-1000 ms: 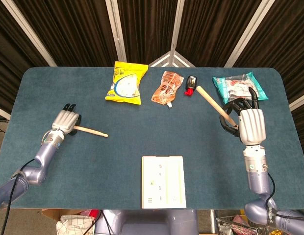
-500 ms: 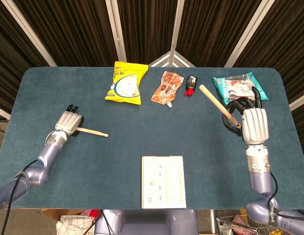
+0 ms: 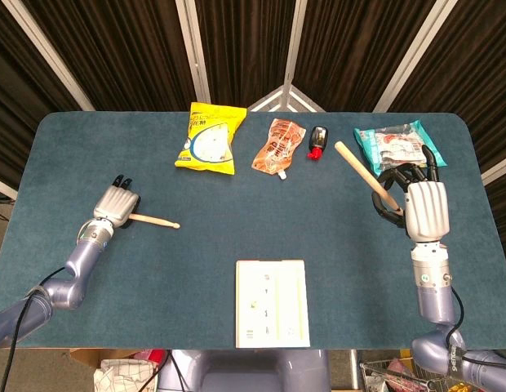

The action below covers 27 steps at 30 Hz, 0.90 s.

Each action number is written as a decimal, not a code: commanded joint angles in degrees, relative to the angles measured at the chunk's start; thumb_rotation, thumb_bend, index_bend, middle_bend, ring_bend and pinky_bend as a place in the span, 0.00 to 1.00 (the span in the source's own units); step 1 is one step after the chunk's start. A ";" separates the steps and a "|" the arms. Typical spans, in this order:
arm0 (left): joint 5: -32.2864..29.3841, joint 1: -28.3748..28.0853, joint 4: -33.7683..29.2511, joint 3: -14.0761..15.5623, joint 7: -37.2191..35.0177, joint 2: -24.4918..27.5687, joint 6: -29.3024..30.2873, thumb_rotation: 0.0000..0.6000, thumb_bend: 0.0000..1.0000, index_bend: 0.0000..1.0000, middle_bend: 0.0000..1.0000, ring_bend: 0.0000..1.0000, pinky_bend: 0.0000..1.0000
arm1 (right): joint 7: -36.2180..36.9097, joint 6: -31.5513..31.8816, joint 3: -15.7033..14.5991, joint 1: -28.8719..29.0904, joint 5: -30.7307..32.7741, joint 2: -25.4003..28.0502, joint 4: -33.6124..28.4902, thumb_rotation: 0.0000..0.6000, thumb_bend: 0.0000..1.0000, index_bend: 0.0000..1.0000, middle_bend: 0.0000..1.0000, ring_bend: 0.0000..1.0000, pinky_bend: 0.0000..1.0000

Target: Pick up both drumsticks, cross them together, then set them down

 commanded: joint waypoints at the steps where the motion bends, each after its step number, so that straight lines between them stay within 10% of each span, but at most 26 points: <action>1: -0.84 -0.04 -0.89 0.06 1.51 0.40 0.55 1.00 0.46 0.59 0.57 0.09 0.02 | -0.04 0.11 0.03 0.07 -0.12 -0.20 0.20 1.00 0.49 0.71 0.62 0.37 0.00; 27: 2.52 1.34 0.20 0.04 -2.27 0.17 7.81 1.00 0.49 0.64 0.60 0.12 0.03 | -0.93 -0.55 0.30 0.32 -0.07 0.20 -0.46 1.00 0.49 0.71 0.62 0.37 0.00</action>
